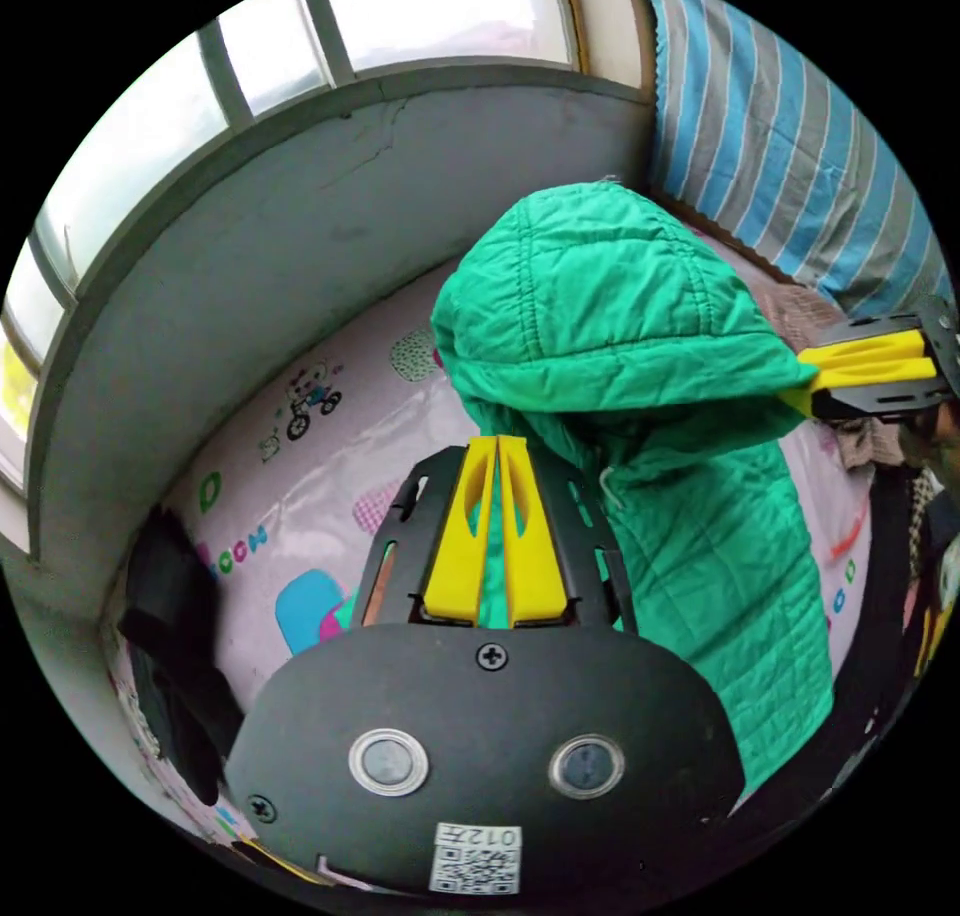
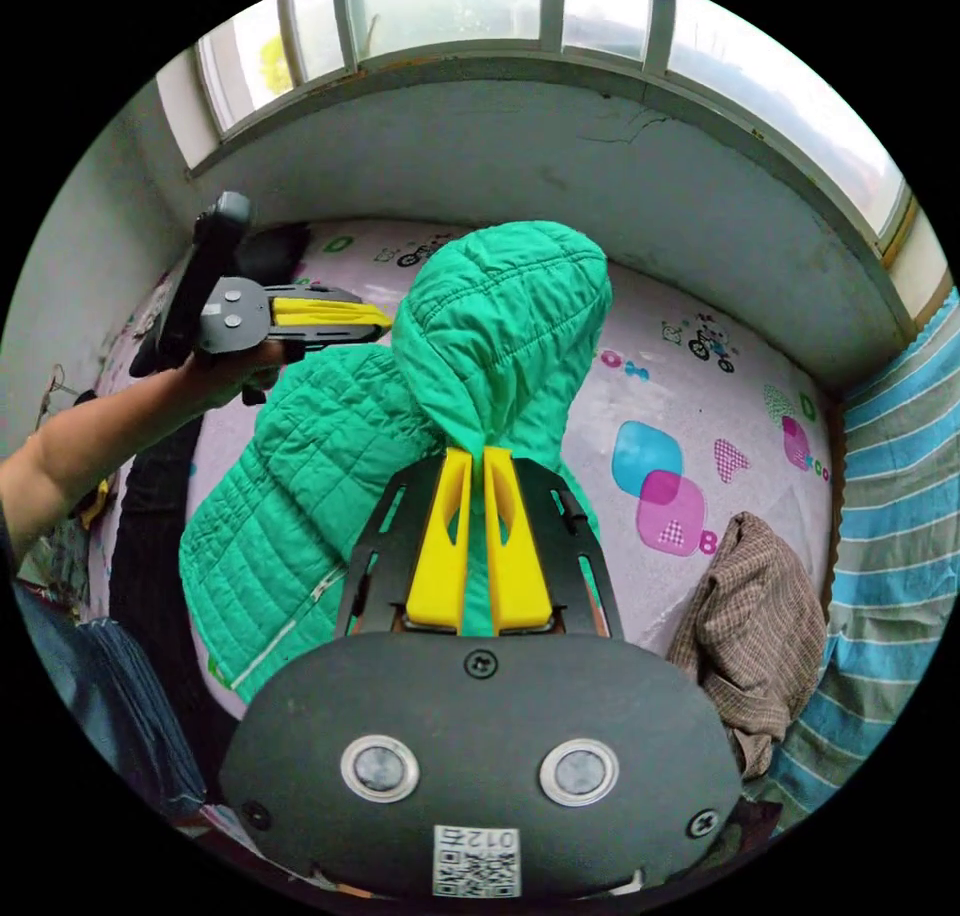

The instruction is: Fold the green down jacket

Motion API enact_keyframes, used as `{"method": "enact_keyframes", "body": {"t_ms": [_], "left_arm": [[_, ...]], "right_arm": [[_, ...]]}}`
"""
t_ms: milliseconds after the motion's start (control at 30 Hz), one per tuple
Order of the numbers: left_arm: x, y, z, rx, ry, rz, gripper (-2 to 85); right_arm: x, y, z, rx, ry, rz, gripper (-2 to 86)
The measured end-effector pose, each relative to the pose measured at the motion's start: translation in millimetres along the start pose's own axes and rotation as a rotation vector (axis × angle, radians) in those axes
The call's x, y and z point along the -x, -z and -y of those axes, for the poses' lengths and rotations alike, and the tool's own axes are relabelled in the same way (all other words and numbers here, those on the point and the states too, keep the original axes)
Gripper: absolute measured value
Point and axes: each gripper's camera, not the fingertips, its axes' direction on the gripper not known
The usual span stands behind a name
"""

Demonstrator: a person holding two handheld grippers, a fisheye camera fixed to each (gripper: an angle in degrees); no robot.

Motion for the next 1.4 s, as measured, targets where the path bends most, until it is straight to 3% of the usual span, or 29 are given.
{"method": "enact_keyframes", "body": {"t_ms": [100,233,467,667,833,1000,1267,1400], "left_arm": [[9,13,-26,0.042,-0.014,-0.093,0.9],[59,27,-54,0.042,0.138,-0.256,3.5],[107,38,-20,0.019,0.256,-0.599,12.9],[109,11,8,0.123,0.285,-0.616,9.5],[102,-3,7,0.219,0.209,-0.519,1.3],[110,8,-3,0.208,0.115,-0.493,0.5],[190,10,-33,0.158,0.301,-0.641,8.4],[204,-6,-36,0.197,0.332,-0.725,11.9]], "right_arm": [[10,-9,-16,0.072,0.042,0.054,-0.6],[27,-28,-36,0.166,0.118,0.093,-0.5],[67,-52,-59,0.216,0.327,-0.096,-0.3],[74,-64,-74,0.263,0.406,-0.179,1.9],[54,-50,-70,0.345,0.251,-0.171,5.5],[14,-4,-55,0.363,-0.004,-0.016,6.2],[-48,23,-70,0.200,-0.370,0.286,6.0],[-49,24,-72,0.251,-0.297,0.311,9.6]]}}
